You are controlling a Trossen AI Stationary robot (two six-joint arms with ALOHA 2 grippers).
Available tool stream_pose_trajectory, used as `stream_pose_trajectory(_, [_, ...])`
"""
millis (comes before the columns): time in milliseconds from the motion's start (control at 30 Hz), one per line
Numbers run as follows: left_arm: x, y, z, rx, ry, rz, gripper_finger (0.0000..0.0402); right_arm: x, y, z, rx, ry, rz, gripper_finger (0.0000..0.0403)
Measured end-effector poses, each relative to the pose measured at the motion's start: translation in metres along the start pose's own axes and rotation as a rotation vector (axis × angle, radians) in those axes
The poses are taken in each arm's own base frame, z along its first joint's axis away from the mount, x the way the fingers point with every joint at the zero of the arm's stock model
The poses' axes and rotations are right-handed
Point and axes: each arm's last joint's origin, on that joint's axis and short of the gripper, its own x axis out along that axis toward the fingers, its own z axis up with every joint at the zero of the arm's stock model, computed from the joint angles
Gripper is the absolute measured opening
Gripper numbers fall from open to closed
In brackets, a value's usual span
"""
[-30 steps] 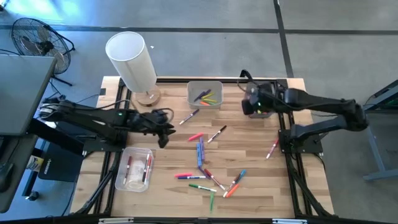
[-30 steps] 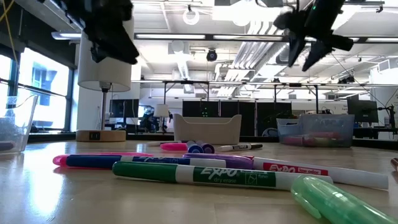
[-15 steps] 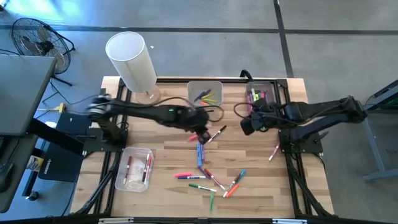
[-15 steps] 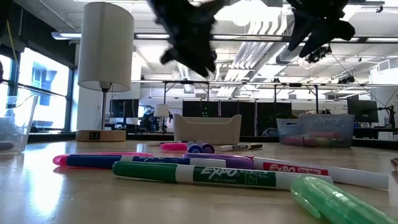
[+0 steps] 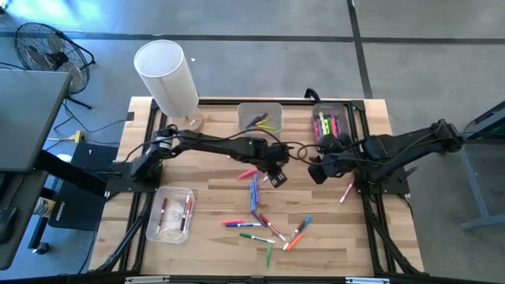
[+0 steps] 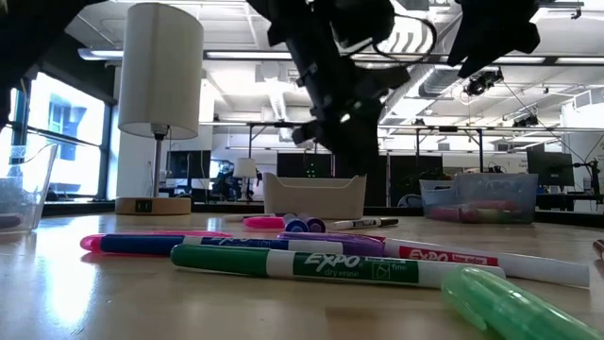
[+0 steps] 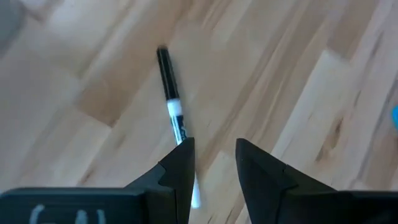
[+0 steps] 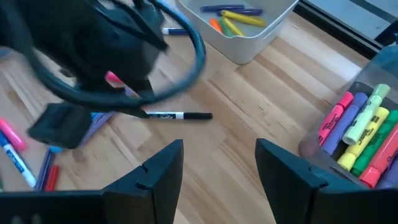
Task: Pick & Place Markers
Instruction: Put the black marker pen into the transparent bin
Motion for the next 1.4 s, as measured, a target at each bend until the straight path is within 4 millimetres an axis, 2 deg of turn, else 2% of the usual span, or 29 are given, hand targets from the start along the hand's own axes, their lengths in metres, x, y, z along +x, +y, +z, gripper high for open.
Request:
stream_pose_trajectory(133, [0.019, -0.002, -0.001, 0.001, 0.018, -0.018, 0.0113, -0.001, 0.001, -0.002, -0.018, -0.002, 0.002, 0.019])
stream_pose_trajectory(300, [0.021, -0.001, -0.001, -0.001, 0.004, 0.014, 0.0113, -0.001, 0.001, -0.002, -0.033, 0.001, 0.005, 0.0188])
stream_pose_trajectory(433, [0.034, 0.004, -0.007, 0.002, 0.009, 0.115, 0.0113, -0.001, 0.001, -0.002, -0.046, 0.004, 0.006, 0.019])
stream_pose_trajectory(567, [0.04, 0.003, -0.005, -0.005, -0.015, 0.096, 0.0113, -0.001, 0.001, -0.002, -0.053, 0.005, 0.005, 0.0188])
stream_pose_trajectory(667, [0.049, 0.006, -0.014, 0.002, 0.049, 0.12, 0.0113, -0.001, 0.001, -0.002, -0.061, 0.006, 0.003, 0.0189])
stream_pose_trajectory(767, [0.057, 0.003, -0.011, -0.022, 0.023, 0.089, 0.0113, -0.001, 0.001, -0.002, -0.062, 0.006, 0.002, 0.019])
stream_pose_trajectory(1033, [0.071, 0.007, -0.021, -0.037, 0.091, 0.105, 0.011, -0.001, 0.001, -0.002, -0.08, 0.005, 0.002, 0.019])
stream_pose_trajectory(1133, [0.071, 0.007, -0.024, -0.036, 0.121, 0.099, 0.0093, -0.001, 0.001, -0.002, -0.09, 0.003, 0.0, 0.0188])
stream_pose_trajectory(1300, [0.072, 0.008, -0.025, -0.039, 0.146, 0.085, 0.0025, -0.001, 0.001, -0.001, -0.092, -0.008, 0.0, 0.0185])
stream_pose_trajectory(1400, [0.072, 0.008, -0.025, -0.048, 0.155, 0.074, 0.0023, -0.001, 0.001, -0.001, -0.092, -0.015, -0.006, 0.0185])
